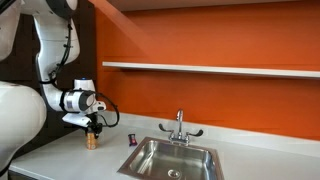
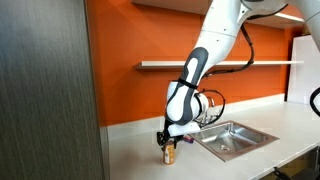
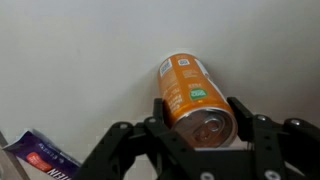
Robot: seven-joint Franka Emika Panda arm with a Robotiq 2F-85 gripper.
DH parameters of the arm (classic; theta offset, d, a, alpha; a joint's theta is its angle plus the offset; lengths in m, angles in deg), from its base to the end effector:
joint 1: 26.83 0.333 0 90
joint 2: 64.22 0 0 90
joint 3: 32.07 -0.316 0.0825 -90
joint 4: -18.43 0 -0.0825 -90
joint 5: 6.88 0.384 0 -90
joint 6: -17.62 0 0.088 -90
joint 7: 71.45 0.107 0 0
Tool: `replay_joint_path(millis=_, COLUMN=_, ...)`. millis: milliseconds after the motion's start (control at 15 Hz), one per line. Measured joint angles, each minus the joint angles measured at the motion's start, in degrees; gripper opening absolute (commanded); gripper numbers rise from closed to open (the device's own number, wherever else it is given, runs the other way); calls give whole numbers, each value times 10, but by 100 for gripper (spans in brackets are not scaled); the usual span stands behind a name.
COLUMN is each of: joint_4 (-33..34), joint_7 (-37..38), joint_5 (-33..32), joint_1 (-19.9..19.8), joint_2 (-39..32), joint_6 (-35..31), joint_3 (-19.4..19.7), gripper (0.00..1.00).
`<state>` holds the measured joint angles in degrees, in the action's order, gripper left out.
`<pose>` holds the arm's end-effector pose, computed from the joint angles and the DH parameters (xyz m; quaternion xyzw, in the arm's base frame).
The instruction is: Put the orange can on the bottom shelf above the sink.
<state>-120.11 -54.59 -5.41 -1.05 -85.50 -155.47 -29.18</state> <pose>0.4726 0.1964 0.1819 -0.9923 -0.0425 -0.1110 0.0339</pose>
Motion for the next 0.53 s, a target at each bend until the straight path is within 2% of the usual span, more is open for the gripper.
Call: replay_joint_path(millis=533, joint_4=1, joint_7=3, joint_5=0, joint_1=0, joint_2=-1, joint_6=-1, joint_3=0, gripper=39)
